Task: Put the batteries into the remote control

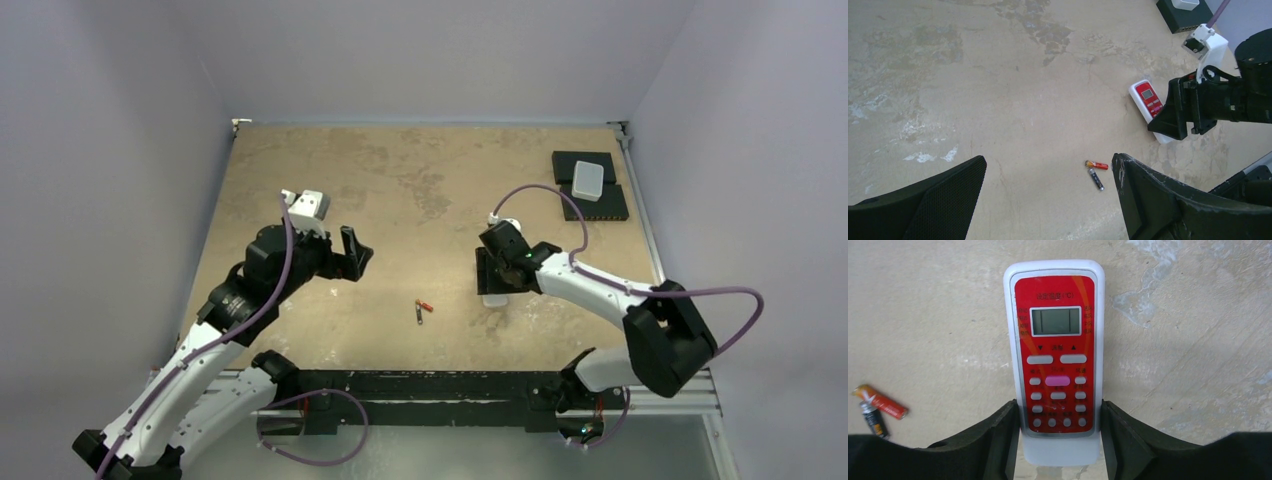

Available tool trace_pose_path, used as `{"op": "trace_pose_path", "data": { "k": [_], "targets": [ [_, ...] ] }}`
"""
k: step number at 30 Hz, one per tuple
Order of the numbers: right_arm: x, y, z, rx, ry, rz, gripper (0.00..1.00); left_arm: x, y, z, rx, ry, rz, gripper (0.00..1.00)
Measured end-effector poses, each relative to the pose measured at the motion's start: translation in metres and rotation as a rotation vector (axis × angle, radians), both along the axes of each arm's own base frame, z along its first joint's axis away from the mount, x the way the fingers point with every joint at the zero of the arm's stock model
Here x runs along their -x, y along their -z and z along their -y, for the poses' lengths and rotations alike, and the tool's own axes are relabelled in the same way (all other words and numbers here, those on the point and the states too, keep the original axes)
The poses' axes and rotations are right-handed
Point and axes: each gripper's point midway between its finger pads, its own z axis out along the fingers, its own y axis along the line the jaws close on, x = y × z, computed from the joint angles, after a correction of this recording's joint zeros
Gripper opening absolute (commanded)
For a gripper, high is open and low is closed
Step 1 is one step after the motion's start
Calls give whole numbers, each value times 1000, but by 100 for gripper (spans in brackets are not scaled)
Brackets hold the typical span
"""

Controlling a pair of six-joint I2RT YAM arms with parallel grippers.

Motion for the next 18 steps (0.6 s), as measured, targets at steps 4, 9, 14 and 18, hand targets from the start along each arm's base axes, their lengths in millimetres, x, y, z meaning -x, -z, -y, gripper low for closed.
{"op": "trace_pose_path", "data": {
  "k": [4, 9, 14, 18],
  "targets": [
    [5, -20, -7, -57, -32, 32, 7, 0, 2, 2, 1, 11, -8, 99],
    [12, -40, -15, -100, -90, 60, 0, 0, 8, 8, 11, 26, -41, 99],
    [23, -51, -28, -122, -169, 70, 0, 0, 14, 18, 39, 44, -86, 99],
    [32, -60, -42, -136, -245, 90, 0, 2, 22, 29, 73, 76, -150, 99]
  ]
}}
